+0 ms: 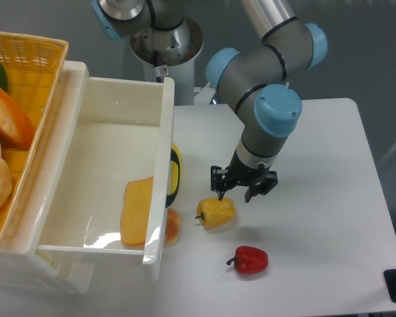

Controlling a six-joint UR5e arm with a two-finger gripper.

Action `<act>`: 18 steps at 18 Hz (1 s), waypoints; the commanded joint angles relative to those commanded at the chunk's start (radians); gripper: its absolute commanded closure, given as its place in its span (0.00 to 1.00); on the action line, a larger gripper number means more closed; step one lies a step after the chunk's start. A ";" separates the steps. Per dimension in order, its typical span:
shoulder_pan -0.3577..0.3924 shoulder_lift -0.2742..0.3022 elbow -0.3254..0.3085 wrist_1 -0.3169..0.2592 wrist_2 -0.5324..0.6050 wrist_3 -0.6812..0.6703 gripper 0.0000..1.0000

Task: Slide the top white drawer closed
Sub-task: 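Lower the gripper and bring it against the drawer's front panel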

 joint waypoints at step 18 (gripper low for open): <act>-0.011 0.089 0.008 -0.247 -0.281 0.032 1.00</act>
